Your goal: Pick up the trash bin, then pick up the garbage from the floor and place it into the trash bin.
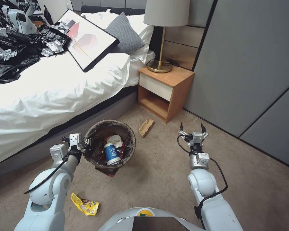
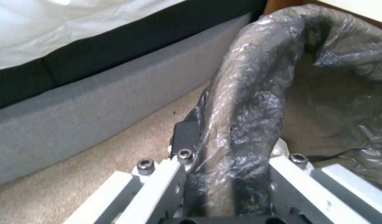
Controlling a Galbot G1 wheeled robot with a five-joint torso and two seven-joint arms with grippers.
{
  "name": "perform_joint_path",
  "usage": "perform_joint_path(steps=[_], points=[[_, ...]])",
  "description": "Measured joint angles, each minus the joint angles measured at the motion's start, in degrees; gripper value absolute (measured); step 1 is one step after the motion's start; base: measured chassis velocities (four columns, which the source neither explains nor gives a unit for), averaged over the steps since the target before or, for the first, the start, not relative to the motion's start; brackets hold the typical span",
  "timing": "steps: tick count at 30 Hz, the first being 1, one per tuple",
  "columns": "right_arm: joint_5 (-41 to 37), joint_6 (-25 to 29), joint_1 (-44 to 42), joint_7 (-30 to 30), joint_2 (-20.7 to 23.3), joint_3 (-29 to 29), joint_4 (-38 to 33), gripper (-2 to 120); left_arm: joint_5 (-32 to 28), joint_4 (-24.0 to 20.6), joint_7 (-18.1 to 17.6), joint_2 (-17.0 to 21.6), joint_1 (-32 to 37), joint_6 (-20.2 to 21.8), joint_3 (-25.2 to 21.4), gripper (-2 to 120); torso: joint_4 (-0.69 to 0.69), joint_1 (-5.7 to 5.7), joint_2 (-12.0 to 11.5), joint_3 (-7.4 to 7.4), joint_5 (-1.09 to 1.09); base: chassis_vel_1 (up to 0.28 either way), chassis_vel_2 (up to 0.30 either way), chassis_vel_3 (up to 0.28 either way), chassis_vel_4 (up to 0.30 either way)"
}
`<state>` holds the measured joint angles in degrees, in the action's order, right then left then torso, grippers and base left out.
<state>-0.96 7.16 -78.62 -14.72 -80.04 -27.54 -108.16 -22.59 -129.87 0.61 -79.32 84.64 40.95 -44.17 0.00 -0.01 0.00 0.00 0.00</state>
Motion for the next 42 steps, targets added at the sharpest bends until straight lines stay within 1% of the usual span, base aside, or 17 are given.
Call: perform_joint_path(steps=[34,42], points=[[-1.0,-0.9,0.5,-0.4,0.2,-0.1,0.6,100,0.1,0.7,0.1,-0.1,-0.3,0.0,-0.2,5,-0.01,0.01,0.0,0.00,0.00,-0.102,0.102,0.105,-0.102],[-1.0,-1.5,0.7,-1.1,0.3,-0.1,0.6,100,0.1,0.9,0.1,-0.2,-0.4,-0.1,-0.2,5,0.00,0.01,0.0,0.00,0.00,-0.049,0.075,0.056,-0.059]])
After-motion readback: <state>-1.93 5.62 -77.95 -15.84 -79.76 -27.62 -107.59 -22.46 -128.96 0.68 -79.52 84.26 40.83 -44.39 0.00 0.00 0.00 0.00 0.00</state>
